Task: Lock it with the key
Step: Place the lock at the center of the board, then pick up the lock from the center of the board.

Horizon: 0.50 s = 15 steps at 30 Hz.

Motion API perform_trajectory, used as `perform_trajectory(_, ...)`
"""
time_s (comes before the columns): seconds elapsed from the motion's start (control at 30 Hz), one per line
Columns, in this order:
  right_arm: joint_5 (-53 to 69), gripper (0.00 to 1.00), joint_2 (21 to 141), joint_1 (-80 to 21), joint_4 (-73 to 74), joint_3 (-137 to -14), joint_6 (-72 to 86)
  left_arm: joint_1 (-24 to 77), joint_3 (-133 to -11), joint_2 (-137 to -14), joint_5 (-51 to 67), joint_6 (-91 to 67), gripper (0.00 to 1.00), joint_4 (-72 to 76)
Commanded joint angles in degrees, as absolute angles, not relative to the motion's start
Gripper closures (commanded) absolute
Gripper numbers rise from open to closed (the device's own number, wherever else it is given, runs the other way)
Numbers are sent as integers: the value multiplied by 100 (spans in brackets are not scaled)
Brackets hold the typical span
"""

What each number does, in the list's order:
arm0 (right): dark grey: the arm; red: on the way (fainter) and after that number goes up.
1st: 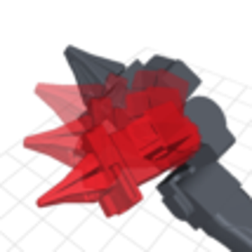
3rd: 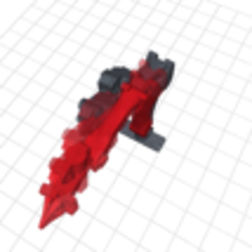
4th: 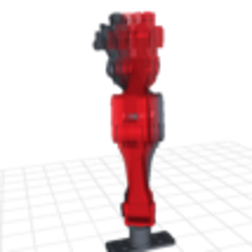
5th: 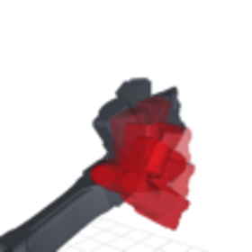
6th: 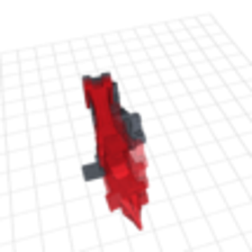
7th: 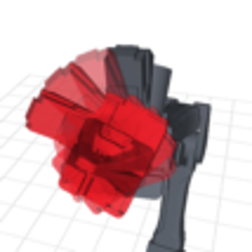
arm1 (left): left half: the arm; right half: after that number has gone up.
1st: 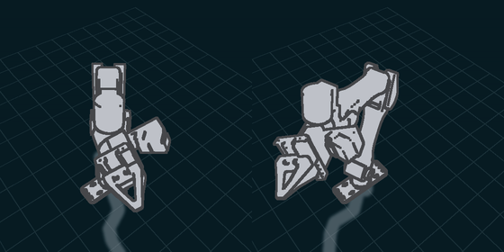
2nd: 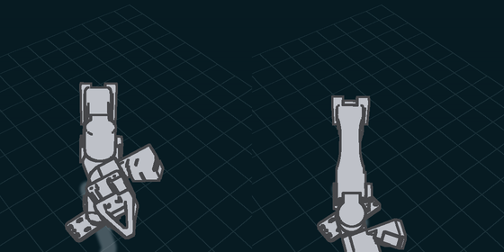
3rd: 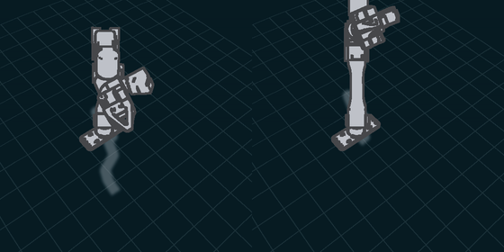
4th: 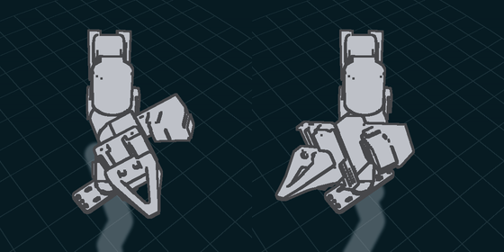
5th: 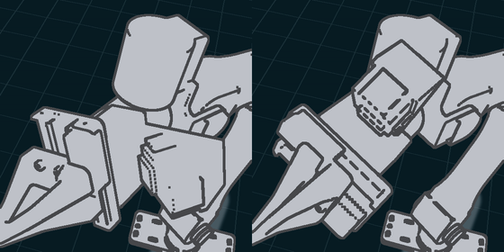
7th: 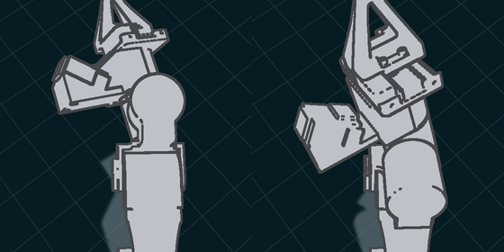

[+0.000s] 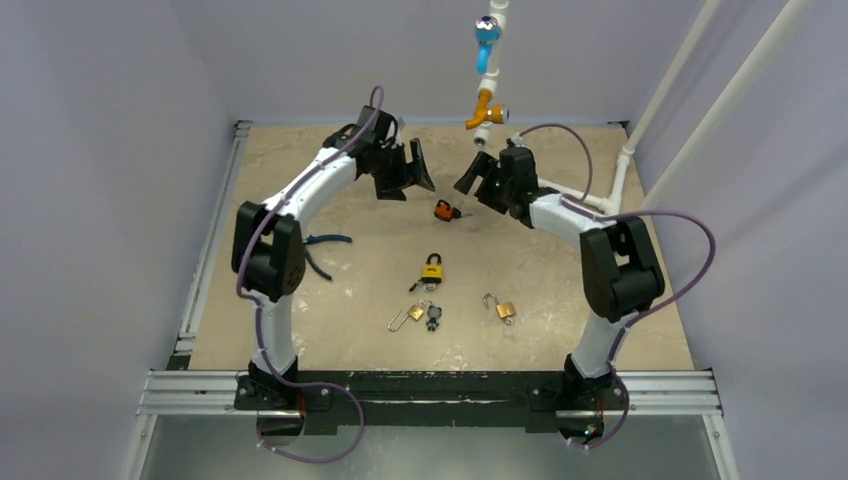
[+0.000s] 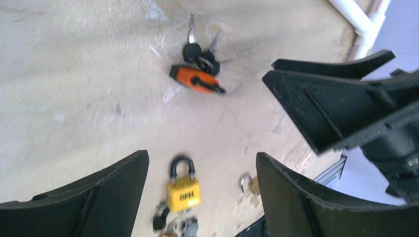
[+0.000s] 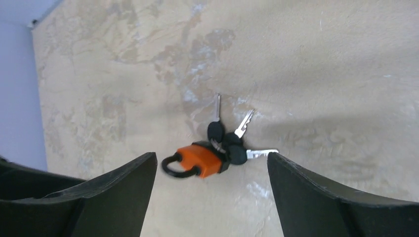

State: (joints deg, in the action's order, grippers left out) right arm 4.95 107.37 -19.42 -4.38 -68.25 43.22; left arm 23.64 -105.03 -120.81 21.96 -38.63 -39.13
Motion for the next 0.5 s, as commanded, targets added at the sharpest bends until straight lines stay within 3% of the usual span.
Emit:
perform_trajectory(0.0, 235, 15, 9592, -2092, -225, -6390, 3973, 2342, -9727, -10273, 1702, -3477, 21, -3758)
perform_trajectory(0.3, -916, 15, 8059, -3675, 303, -5193, 4105, 2562, -7053, -7776, 1752, -3404, 20, -3158)
perform_trajectory(0.47, -1847, 16, 8044, -4512, 703, -5066, 4604, 2610, -6124, -6748, 1722, -3217, 20, -3373)
